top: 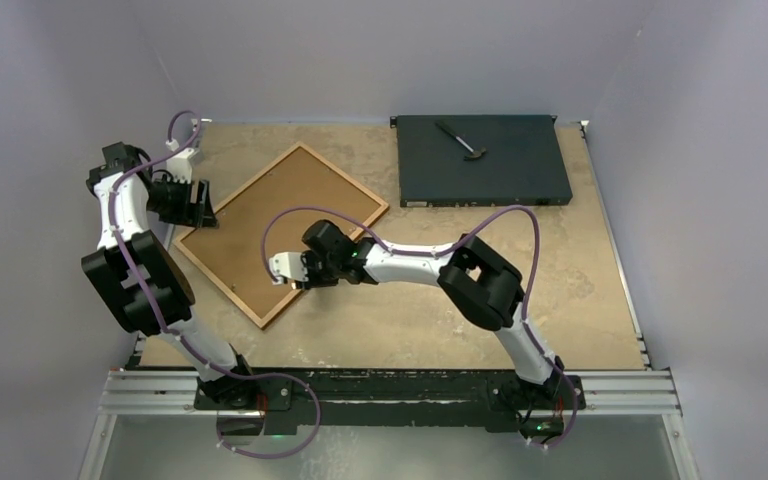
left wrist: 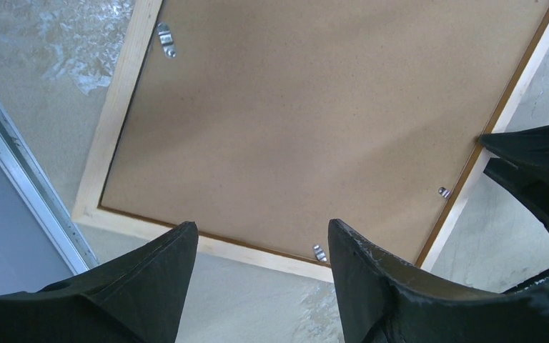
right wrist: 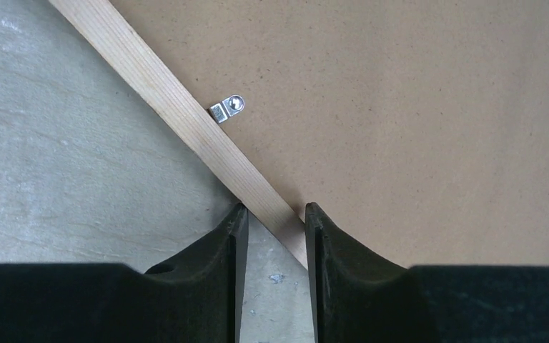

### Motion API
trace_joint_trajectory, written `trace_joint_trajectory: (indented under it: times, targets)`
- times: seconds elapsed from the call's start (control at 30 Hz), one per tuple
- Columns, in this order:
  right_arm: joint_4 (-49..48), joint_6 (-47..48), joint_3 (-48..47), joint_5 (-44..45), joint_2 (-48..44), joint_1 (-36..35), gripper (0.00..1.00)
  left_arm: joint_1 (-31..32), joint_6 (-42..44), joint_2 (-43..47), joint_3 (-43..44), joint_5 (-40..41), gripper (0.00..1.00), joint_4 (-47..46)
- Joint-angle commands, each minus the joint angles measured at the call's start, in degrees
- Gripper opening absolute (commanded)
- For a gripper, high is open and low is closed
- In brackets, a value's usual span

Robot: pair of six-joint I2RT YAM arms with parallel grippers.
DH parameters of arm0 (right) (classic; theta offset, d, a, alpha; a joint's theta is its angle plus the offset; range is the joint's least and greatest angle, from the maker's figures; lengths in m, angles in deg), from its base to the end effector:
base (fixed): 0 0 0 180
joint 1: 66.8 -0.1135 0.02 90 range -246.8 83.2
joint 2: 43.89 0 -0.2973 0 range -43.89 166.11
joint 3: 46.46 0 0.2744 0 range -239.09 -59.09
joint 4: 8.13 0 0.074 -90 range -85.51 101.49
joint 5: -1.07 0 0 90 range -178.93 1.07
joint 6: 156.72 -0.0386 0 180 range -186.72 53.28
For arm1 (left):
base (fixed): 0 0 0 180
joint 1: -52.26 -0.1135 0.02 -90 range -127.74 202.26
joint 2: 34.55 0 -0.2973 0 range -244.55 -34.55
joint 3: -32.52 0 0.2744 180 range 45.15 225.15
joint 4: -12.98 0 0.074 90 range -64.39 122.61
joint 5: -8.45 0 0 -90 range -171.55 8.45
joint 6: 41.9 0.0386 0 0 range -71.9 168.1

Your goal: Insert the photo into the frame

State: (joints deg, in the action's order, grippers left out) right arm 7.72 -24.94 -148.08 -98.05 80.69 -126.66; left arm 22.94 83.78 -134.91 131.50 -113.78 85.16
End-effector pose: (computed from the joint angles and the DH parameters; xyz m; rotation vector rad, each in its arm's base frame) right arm 0.2602 0.4603 0.1810 -1.8061 1.3606 0.3480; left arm 0.3396 0.1671 0.2971 0.2498 2.5611 -0.4269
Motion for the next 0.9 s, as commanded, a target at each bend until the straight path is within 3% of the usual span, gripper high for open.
trace_joint_trajectory:
  times: [0.0,0.1,0.23,0.43,0.6,0.73,0.87]
  targets:
    - [-2.7,-5.6,1.3,3.4,-1.1,0.4,0.26,-0.6,1.1,3.4,-0.6,-0.7,0.65,0.4]
    - [-5.1,-10.4,3.5,4.7,-2.6,0.3,0.13,-0.6,1.9,3.8,-1.1,-1.2,0.65,0.9]
    - [-5.3,-18.4,4.7,5.7,-3.5,-1.0,0.02,-0.6,6.2,3.9,-1.7,-2.1,0.65,3.1]
    - [-4.2,-27.8,0.4,0.8,-2.4,-3.7,0.00,-0.6,21.3,5.4,-2.3,-7.8,0.67,11.5]
    - [1.4,-30.9,-9.1,-4.3,0.0,-3.6,0.00,-0.6,43.5,9.3,-7.2,-13.1,0.71,22.5]
    - [5.5,-30.6,-17.1,-6.5,3.3,-3.5,0.00,-0.6,55.2,13.3,-15.1,-11.1,0.75,22.6]
    - [5.9,-29.5,-18.5,-7.8,4.6,-2.7,0.00,-0.6,60.0,15.1,-19.9,-10.5,0.76,22.6]
